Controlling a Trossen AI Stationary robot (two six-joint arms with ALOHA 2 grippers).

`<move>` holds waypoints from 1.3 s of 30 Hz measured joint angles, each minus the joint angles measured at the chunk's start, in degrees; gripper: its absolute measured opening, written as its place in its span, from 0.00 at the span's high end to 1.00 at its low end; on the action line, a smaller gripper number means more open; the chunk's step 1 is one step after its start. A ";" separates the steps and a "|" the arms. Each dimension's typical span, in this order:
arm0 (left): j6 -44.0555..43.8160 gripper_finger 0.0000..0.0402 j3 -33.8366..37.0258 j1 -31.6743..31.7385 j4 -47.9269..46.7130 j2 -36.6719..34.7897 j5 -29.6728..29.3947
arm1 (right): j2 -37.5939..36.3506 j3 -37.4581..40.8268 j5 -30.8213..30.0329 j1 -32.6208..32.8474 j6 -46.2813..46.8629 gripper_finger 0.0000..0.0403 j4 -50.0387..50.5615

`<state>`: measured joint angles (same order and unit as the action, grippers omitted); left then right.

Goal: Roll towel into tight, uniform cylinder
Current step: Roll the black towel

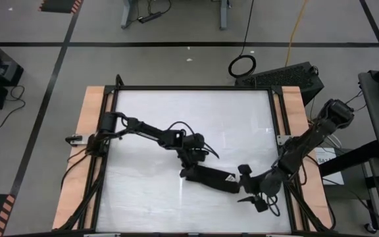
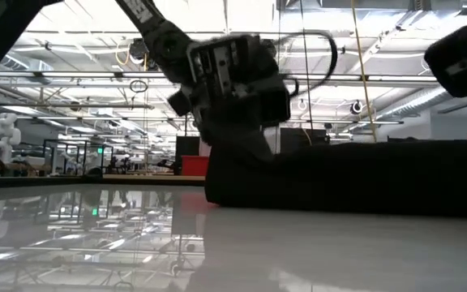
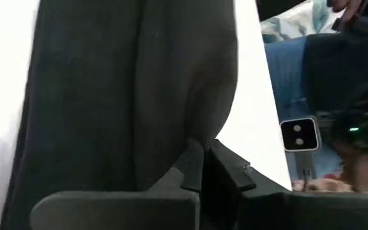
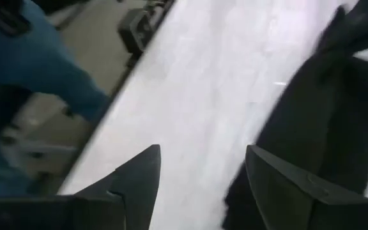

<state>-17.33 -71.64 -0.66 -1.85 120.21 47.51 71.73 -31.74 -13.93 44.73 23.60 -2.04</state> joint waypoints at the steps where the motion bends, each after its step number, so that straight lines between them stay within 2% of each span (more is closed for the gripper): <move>1: -1.12 0.97 0.00 0.30 0.05 0.84 1.25 | 0.63 -0.24 -1.10 0.00 -0.90 0.45 0.19; 8: -5.89 0.97 -0.39 1.31 1.95 3.24 4.62 | 7.23 -0.27 -1.79 -0.01 0.49 0.38 0.93; 14: -6.29 0.97 -0.31 1.75 2.99 3.40 7.08 | 11.69 -0.25 -11.26 0.00 3.64 0.37 1.62; 16: -6.17 0.97 -0.31 1.72 2.26 3.43 7.05 | 11.88 -0.25 -13.27 0.00 3.52 0.37 1.46; 25: -6.37 0.97 -0.22 1.77 1.33 3.47 6.38 | 11.62 -0.27 -15.02 -0.05 -0.14 0.37 1.36; 31: -6.34 0.97 -0.20 1.77 -0.13 3.47 6.14 | 11.27 -0.27 -19.06 -0.05 -0.94 0.37 1.59; 39: -6.42 0.97 -0.15 1.77 -0.16 3.47 6.15 | 11.61 -0.27 -19.22 -0.09 -1.44 0.37 5.52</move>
<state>-23.75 -71.78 1.10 -2.01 123.68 53.65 83.34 -32.01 -33.15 44.64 22.16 3.48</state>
